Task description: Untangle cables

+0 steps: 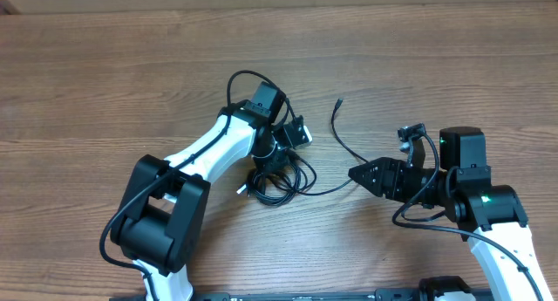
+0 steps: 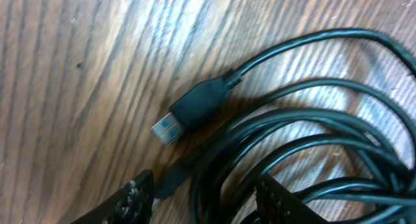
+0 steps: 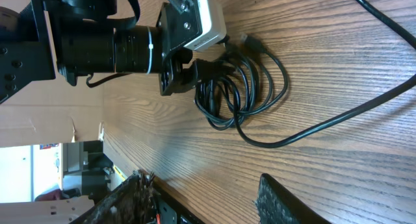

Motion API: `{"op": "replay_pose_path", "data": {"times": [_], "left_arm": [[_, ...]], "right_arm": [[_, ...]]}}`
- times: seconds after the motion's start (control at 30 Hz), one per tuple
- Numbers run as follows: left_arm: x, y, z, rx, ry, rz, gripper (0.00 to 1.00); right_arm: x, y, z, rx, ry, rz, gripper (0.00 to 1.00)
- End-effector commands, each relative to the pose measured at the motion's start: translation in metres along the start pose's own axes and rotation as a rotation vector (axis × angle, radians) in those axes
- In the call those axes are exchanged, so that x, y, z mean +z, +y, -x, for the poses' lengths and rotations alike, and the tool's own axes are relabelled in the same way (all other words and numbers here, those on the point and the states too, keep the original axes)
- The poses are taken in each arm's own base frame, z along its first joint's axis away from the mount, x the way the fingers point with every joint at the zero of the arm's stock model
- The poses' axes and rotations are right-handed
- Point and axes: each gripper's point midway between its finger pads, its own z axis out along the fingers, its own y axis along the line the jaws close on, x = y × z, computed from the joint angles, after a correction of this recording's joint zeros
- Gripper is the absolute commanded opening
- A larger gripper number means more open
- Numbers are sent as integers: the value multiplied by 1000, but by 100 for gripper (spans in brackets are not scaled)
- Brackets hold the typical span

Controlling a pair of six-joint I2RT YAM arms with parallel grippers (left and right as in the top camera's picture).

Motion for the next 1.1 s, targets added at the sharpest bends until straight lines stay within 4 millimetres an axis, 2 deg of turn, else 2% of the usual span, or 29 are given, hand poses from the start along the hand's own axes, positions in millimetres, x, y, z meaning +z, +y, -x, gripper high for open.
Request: {"op": "replay_pose_path", "data": {"times": [0.0, 0.03, 0.07, 0.1, 0.23, 0.27, 0.33, 0.4, 0.47, 0.57, 0.7, 0.83, 0.93, 1.07], "left_arm": [[14, -15, 1, 30, 3, -59, 47], [15, -16, 1, 30, 5, -62, 38], [15, -16, 2, 32, 3, -60, 9], [15, -15, 3, 33, -1, -56, 4], [-5, -5, 14, -12, -7, -13, 4], [-29, 3, 25, -39, -18, 24, 4], [-59, 8, 38, -55, -41, 50, 4], [-87, 10, 49, -65, -67, 67, 4], [-127, 9, 61, -103, -105, 91, 4], [-161, 4, 64, -169, -140, 106, 4], [-178, -7, 54, -285, -131, 91, 4], [-178, -11, 45, -365, -96, 83, 4], [-178, -9, 49, -497, -118, 84, 4], [-180, -3, 56, -622, -162, 91, 4]], "right_arm": [[-1, 1, 2, -10, -10, -2, 52], [-1, 1, 2, -10, -10, -2, 52], [-1, 1, 2, -10, -10, -2, 51], [-1, 1, 2, -10, -10, -2, 51], [-1, 1, 2, -10, -10, -1, 52], [-1, 1, 2, -10, -10, -1, 51], [-1, 1, 2, -9, -9, 0, 51], [-1, 2, 2, -9, -8, 2, 51], [-1, 2, 2, -10, -6, 6, 51], [-1, 7, 0, -11, 5, 34, 50], [-2, 19, -5, -47, 32, 106, 51], [1, 35, -16, -120, 78, 178, 51], [7, 50, -24, -177, 110, 217, 51], [20, 86, -37, -328, 142, 305, 51]]}}
